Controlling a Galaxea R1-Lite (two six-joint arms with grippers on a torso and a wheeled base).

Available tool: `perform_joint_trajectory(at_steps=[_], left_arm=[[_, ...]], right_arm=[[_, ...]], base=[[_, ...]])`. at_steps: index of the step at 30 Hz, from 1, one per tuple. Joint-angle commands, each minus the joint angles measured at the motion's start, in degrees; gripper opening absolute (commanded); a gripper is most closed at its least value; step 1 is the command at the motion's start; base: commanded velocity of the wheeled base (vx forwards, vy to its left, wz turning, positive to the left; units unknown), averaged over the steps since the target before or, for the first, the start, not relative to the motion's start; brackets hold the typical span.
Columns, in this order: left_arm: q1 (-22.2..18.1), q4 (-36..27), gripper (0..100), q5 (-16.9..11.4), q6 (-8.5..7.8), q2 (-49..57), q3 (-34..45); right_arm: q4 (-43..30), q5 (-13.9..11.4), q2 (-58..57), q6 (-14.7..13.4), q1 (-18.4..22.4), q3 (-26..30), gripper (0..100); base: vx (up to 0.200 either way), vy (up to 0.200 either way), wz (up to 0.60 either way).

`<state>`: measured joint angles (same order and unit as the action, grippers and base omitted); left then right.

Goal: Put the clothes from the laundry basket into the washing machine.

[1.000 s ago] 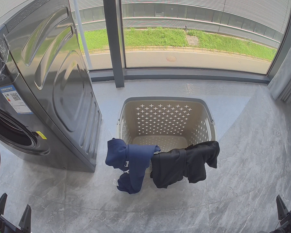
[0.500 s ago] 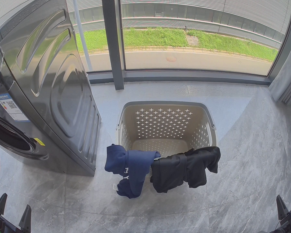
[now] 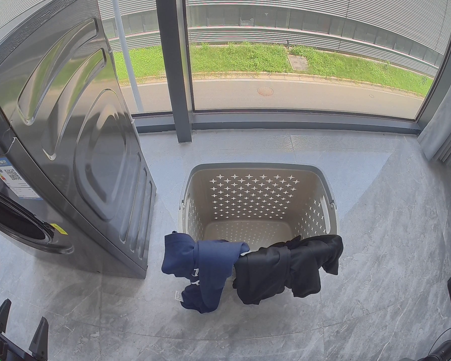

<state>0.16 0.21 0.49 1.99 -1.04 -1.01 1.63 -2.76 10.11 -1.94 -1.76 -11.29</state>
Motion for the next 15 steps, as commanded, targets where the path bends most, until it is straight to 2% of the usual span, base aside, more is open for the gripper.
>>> perform_joint_trajectory(at_steps=[1,4,9,11,15], left_arm=[[0.02,-0.03,100,0.04,0.03,0.95,1.01],[0.02,0.06,100,0.04,0.03,0.95,1.01],[0.02,0.06,100,0.04,0.03,0.95,1.01],[0.02,0.06,100,0.04,0.03,0.95,1.01],[0.02,0.06,100,0.13,0.03,0.95,1.01]], right_arm=[[8.65,-1.82,31.99,-2.63,-3.96,-2.42,100],[18.23,-1.82,44.12,-3.77,-4.84,-3.13,100],[31.33,-1.11,59.94,-9.58,-8.88,-4.53,100],[33.61,-1.02,63.72,-11.16,-10.20,-5.06,100],[34.05,-0.94,68.38,-11.33,-10.90,-6.64,100]], base=[[-0.200,0.000,0.00],[0.000,0.000,0.00],[0.000,0.000,0.00],[0.000,0.000,0.00],[0.000,0.000,0.00]])
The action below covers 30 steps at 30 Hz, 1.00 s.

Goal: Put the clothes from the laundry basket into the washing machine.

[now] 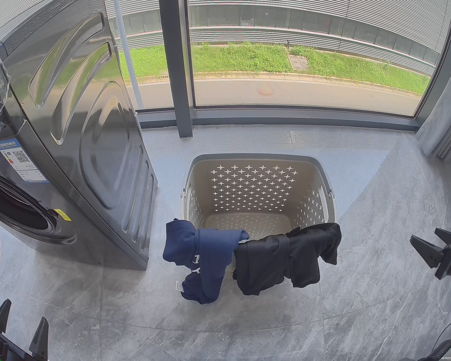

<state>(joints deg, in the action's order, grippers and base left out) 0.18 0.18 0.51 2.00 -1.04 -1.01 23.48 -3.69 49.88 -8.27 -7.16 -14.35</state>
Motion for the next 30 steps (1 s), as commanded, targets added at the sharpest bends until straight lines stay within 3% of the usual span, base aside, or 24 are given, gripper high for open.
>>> perform_joint_trajectory(at_steps=[1,9,23,30], left_arm=[[-0.01,-0.01,100,0.10,0.11,0.95,1.01],[-0.01,-0.01,100,-0.16,-0.68,0.95,1.01],[-0.01,0.08,100,-0.34,-0.15,0.95,1.01],[-0.01,-0.01,100,-0.34,-0.33,0.95,1.01]], right_arm=[[12.20,0.00,29.92,-5.01,-5.59,-4.02,100],[12.20,0.18,35.46,-4.83,-6.38,-7.89,100],[12.03,2.29,42.66,-4.65,-8.75,-9.12,100],[12.29,1.94,50.31,-4.57,-8.31,-10.79,100]], base=[[0.000,0.000,0.00],[0.000,0.000,0.00],[0.000,0.000,0.00],[0.000,0.000,0.00]])
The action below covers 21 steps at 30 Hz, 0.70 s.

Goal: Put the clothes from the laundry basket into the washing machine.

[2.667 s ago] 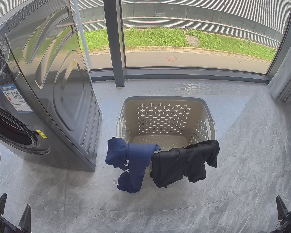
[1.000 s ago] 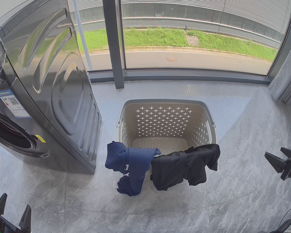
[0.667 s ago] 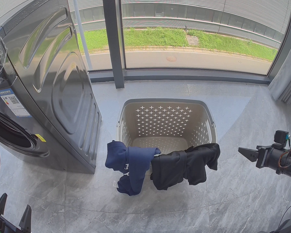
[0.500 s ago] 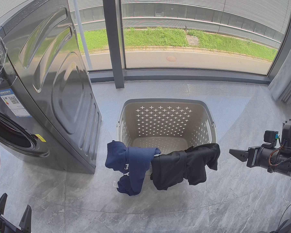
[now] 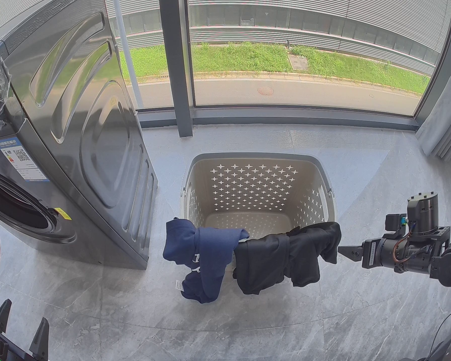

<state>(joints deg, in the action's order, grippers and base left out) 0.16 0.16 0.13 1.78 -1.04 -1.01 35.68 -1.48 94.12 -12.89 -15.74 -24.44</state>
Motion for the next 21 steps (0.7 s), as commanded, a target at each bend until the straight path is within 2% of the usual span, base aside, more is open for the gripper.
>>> perform_joint_trajectory(at_steps=[1,8,12,21], left_arm=[[0.02,0.02,100,-0.05,-0.29,0.95,1.01],[0.02,0.02,100,0.04,0.15,0.95,1.01],[0.02,0.02,100,0.39,0.51,0.95,1.01],[0.02,0.02,100,0.31,0.33,0.95,1.01]], right_arm=[[0.09,-0.37,7.04,0.05,0.18,-0.69,100],[1.94,-0.19,13.10,-0.03,-2.10,-1.49,100],[5.28,0.07,15.92,0.14,-2.19,-2.54,100],[5.54,0.07,22.07,0.23,-2.19,-5.97,100]], base=[[0.000,0.000,0.00],[0.000,0.000,0.00],[0.000,0.000,0.00],[0.000,0.000,0.00]])
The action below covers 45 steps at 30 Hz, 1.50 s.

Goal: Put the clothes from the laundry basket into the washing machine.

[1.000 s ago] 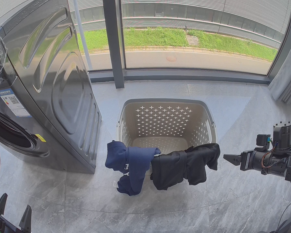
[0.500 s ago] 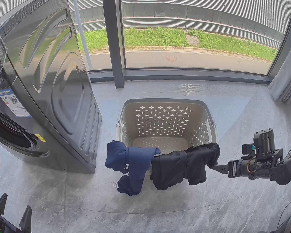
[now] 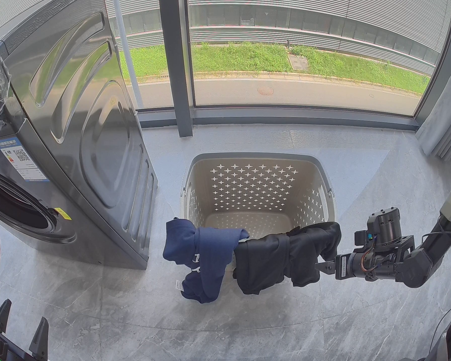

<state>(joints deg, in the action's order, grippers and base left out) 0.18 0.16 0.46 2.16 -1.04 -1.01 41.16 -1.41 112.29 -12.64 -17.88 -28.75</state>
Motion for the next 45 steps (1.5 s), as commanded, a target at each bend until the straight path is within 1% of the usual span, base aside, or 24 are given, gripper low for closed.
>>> perform_joint_trajectory(at_steps=[1,11,22,23,29,30,34,38,39,40,45], left_arm=[[-0.01,0.02,100,-0.11,-0.05,0.95,1.01],[-0.01,0.02,100,-0.11,0.13,0.95,1.01],[-0.01,0.02,100,-0.11,0.13,0.95,1.01],[-0.01,0.02,100,-0.11,0.13,0.95,1.01],[-0.01,0.02,100,-0.11,0.13,0.95,1.01],[-0.01,0.02,100,-0.11,0.13,0.95,1.01],[-0.01,0.02,100,-0.11,0.13,0.95,1.01],[-0.01,0.02,100,-0.11,0.13,0.95,1.01],[-0.01,0.02,100,-0.11,0.13,0.95,1.01],[-0.01,0.02,100,-0.11,0.13,0.95,1.01],[-0.01,0.02,100,-0.11,0.04,0.95,1.01]], right_arm=[[0.07,0.01,4.87,-0.10,-0.13,-2.37,100],[0.15,0.01,9.00,-0.01,0.13,-6.76,100],[4.37,-0.61,10.67,0.16,-0.57,-7.29,100],[4.55,-0.70,10.67,0.16,-0.66,-7.20,0],[4.72,-1.22,10.58,0.16,-0.84,-7.29,0],[4.72,-1.75,10.14,0.16,-0.84,-6.94,0],[4.72,-1.75,9.27,0.07,-1.36,-6.06,0],[7.01,-2.19,5.40,0.16,-3.12,-2.28,0],[7.18,-2.28,5.13,0.16,-3.30,-2.10,0],[7.54,-2.45,3.20,0.25,-3.65,-0.43,0],[7.71,-2.37,-0.23,0.16,-4.35,2.91,0]], base=[[0.000,0.000,0.00],[0.000,0.000,0.00],[0.000,0.000,0.00],[0.000,0.000,0.00],[0.000,0.000,0.00],[0.000,0.000,0.00],[0.000,0.000,0.00],[0.000,0.000,0.00],[0.000,0.000,0.00],[0.000,0.000,0.00],[0.000,0.000,0.00]])
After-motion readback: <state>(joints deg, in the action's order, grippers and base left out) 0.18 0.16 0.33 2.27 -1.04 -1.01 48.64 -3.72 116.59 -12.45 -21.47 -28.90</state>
